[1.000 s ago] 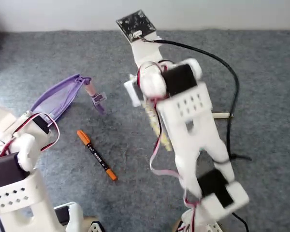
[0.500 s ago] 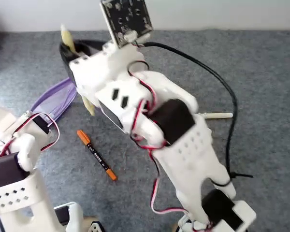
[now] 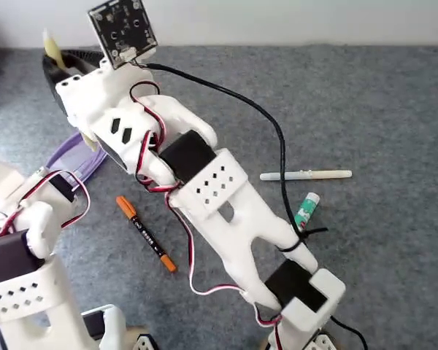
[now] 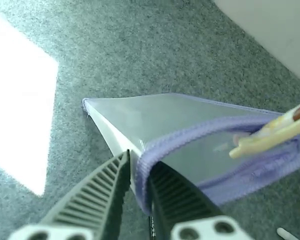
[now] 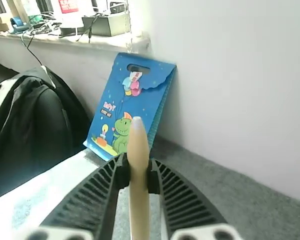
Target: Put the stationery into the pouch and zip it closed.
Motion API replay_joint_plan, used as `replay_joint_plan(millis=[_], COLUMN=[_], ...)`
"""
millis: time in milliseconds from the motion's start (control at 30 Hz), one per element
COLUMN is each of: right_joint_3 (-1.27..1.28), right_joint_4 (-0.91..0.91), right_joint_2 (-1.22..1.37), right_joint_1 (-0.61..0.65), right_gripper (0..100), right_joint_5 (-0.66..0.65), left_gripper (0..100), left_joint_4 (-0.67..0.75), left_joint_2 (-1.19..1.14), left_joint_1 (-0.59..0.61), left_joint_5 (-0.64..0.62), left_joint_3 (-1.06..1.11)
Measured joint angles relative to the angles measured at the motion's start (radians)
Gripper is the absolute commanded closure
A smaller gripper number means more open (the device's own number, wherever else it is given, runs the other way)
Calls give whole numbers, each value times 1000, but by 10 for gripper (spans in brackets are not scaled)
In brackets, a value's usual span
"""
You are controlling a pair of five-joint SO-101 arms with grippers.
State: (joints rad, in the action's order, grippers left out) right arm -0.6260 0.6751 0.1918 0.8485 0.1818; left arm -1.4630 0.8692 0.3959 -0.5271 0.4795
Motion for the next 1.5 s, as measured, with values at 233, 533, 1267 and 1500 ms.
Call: replay_joint_plan(millis=[233, 533, 1267, 1500], right_joint_3=[0, 0, 0, 0], right_joint_4=[0, 245, 733, 756], right_joint_2=[17, -34, -127, -127], right_joint_1=[0, 2, -8, -17], right_gripper=[988, 986, 681, 681], right_joint_5=[-2, -61, -262, -262], left_gripper=[988, 988, 988, 988], left_joint_4=[0, 0, 0, 0], left_joint_2=[0, 0, 0, 0], left_joint_1=[0, 0, 0, 0], left_joint_5=[0, 0, 0, 0], left_joint_3=[0, 0, 0, 0])
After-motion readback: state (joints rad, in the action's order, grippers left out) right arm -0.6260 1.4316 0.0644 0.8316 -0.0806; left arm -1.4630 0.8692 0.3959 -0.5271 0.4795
